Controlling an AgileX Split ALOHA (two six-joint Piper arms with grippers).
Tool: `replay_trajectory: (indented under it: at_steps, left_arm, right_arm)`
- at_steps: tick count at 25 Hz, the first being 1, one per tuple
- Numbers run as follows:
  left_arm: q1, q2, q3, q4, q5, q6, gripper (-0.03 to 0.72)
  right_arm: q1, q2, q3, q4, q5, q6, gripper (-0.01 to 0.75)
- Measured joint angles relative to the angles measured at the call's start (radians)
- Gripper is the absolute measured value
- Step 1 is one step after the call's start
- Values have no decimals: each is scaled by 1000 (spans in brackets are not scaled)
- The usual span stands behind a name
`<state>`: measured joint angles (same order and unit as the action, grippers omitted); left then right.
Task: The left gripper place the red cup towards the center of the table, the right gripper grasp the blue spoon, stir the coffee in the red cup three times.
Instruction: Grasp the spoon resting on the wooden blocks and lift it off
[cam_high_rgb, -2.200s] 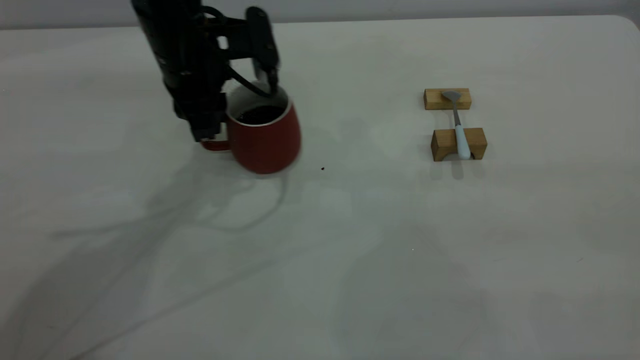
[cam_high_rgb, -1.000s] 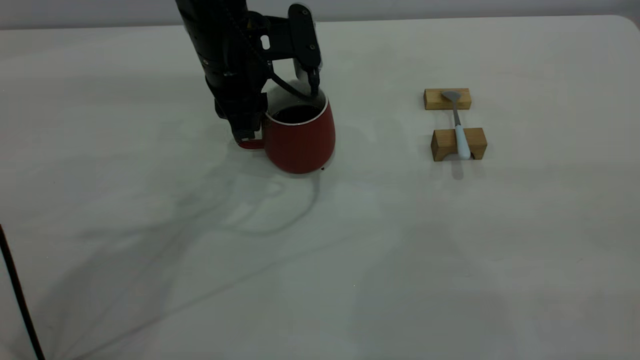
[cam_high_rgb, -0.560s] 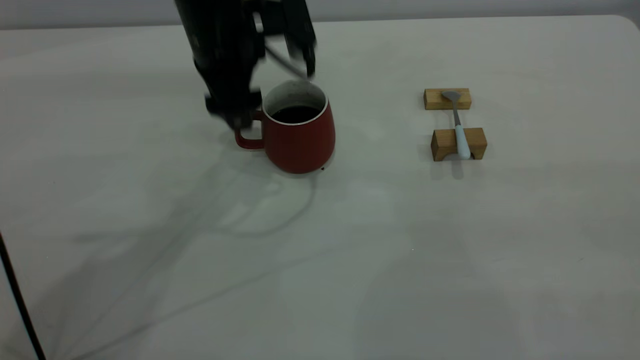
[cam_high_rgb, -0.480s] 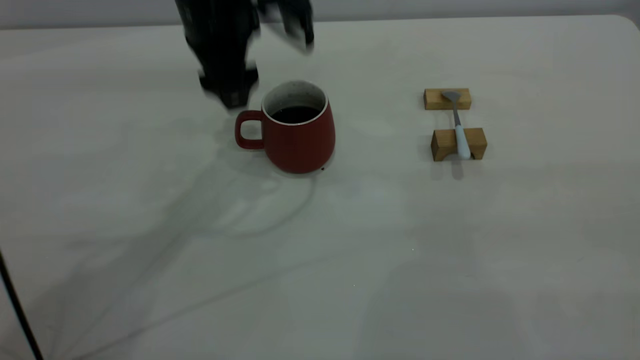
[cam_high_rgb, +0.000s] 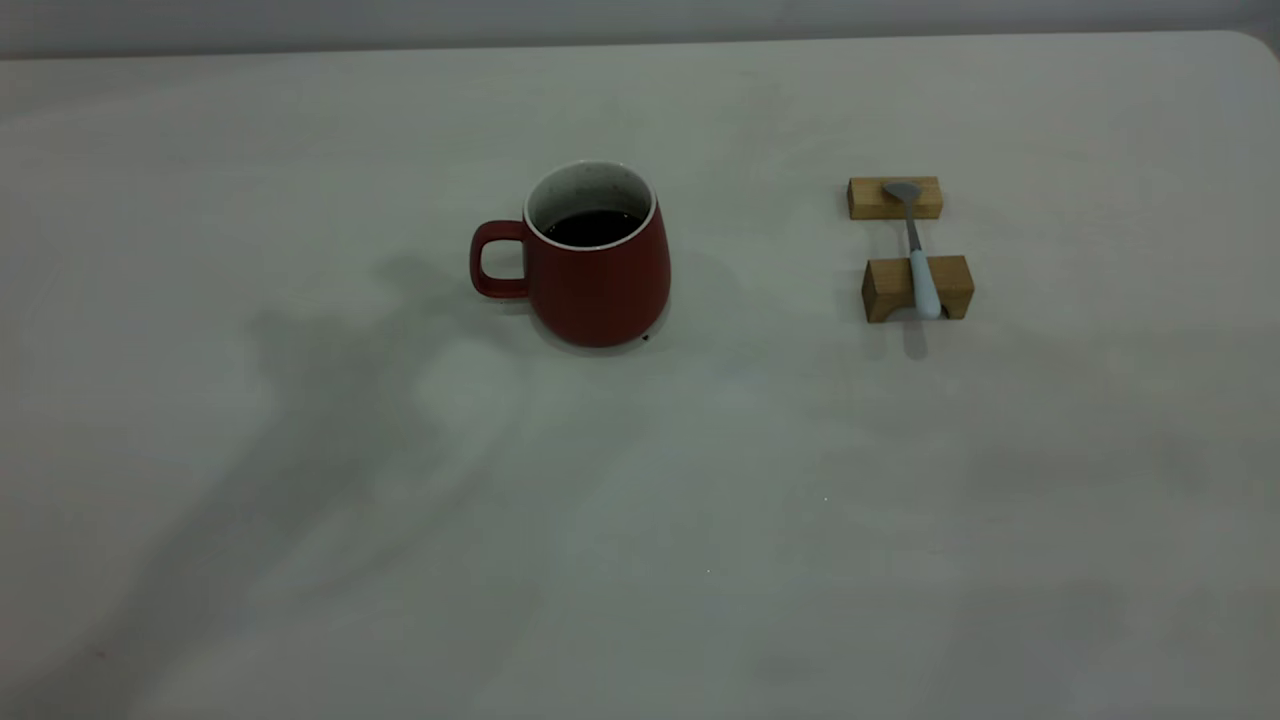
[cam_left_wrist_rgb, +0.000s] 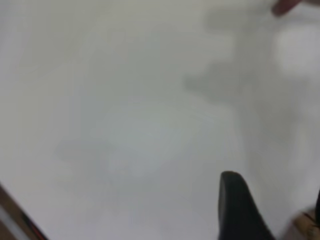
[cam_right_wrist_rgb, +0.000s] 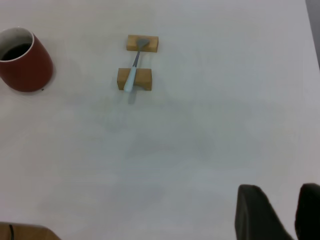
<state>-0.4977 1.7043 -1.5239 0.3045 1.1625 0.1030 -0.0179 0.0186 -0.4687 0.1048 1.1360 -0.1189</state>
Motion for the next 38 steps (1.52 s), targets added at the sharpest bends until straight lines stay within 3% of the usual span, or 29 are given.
replay_trajectory:
  at_steps: [11,18,23,24,25,32,38]
  left_arm:
    - [0,-339,77,-21,5,-131,293]
    - [11,-709,349,-59,5,-222,257]
    - [175,-939,606,-109,5,-266,247]
    - [175,-939,606,-109,5,-266,247]
    - [240,-1028,702,-113,5,-266,247]
    - [366,-1332,947,-135,-25,-266,247]
    - [434,-1518,1024,-150,-47,-266,247]
  right_arm:
    - [0,0,0,0,0,0,241]
    - [0,0,0,0,0,0,241]
    - [0,0,0,0,0,0,241]
    - [0,0,0,0,0,0,241]
    - [0,0,0,0,0,0,241]
    - [0,0,0,0,0,0,241]
    - [0,0,0,0,0,0,241]
